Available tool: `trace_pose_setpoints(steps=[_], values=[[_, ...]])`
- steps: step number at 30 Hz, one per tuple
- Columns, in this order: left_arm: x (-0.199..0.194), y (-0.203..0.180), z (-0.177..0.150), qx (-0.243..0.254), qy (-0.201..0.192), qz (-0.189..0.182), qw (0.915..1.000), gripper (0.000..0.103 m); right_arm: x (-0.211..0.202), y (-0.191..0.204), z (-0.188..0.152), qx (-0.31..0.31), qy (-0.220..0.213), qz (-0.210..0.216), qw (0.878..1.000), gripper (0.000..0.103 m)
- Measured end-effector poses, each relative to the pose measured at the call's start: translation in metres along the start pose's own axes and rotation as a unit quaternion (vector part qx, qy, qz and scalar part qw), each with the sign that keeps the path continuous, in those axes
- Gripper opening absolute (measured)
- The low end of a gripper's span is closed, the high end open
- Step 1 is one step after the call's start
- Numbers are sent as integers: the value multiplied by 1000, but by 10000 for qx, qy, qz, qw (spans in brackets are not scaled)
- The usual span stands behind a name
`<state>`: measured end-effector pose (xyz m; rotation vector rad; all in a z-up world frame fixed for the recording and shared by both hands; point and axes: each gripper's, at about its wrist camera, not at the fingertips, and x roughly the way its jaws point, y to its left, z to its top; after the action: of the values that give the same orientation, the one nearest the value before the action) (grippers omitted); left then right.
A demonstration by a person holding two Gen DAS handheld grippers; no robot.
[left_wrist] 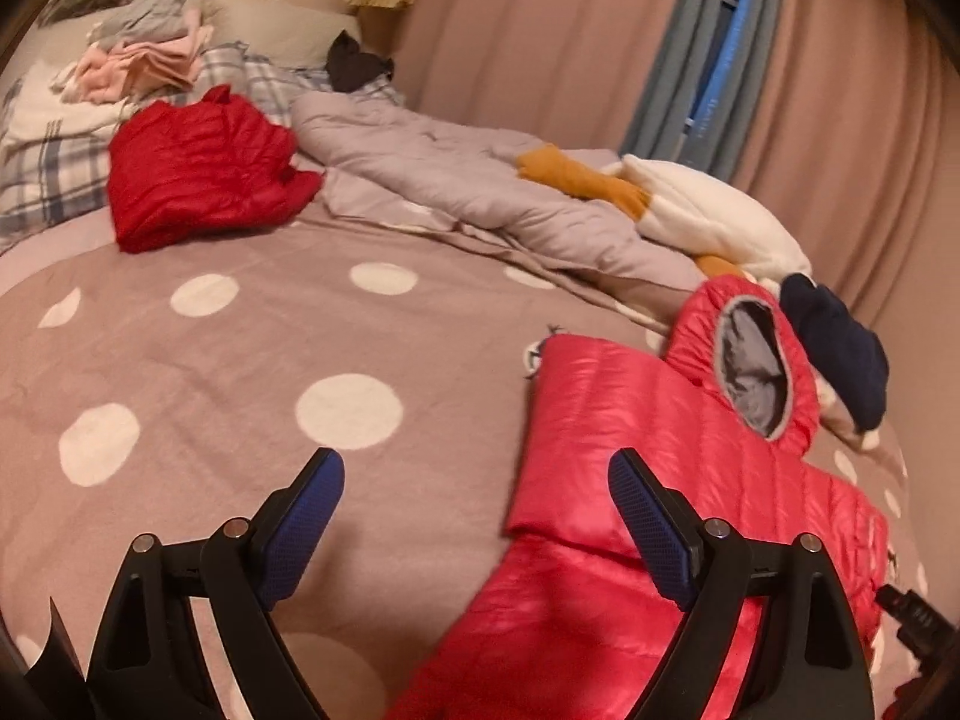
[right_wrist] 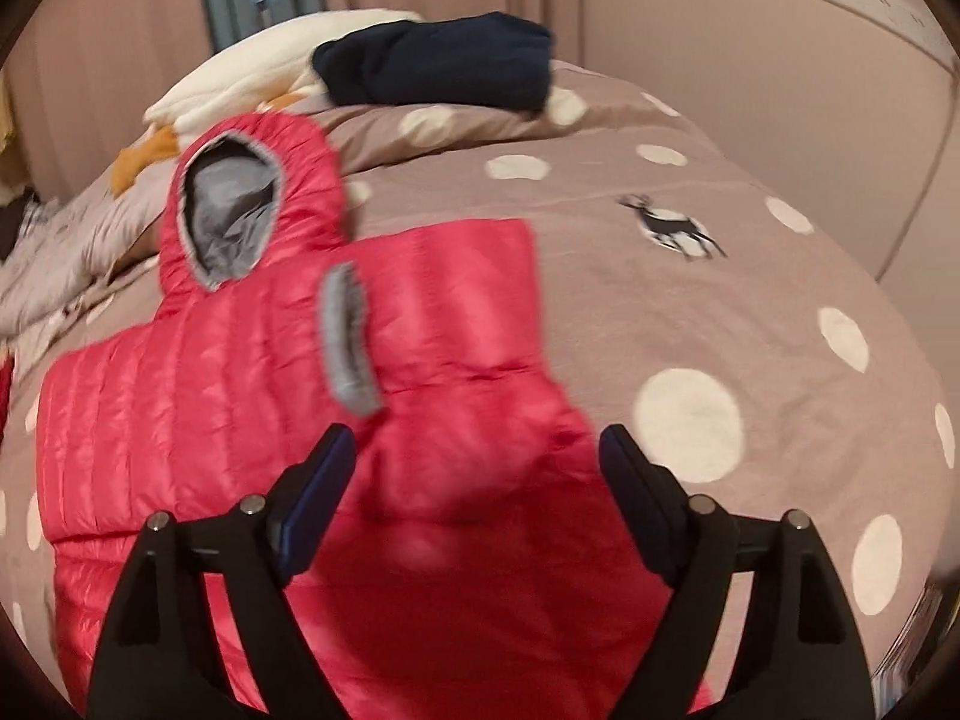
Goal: Fold large clothes
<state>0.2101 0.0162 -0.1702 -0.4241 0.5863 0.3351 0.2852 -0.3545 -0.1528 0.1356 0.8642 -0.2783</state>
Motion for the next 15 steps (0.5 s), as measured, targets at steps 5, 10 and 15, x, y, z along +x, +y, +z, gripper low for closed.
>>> trace_pose_setpoints(steps=[5, 10, 15], values=[[8, -22, 3, 144, -24, -380, 9992, 67, -11, -15, 4, 286, -32, 442, 9986, 90], [31, -55, -7, 1055, -161, -370, 9936, 64, -20, 14, 9, -13, -615, 833, 9946, 91], [88, -53, -34, 1220, 858, -266, 9885, 64, 22, 45, -1, -620, -429, 830, 9937, 90]])
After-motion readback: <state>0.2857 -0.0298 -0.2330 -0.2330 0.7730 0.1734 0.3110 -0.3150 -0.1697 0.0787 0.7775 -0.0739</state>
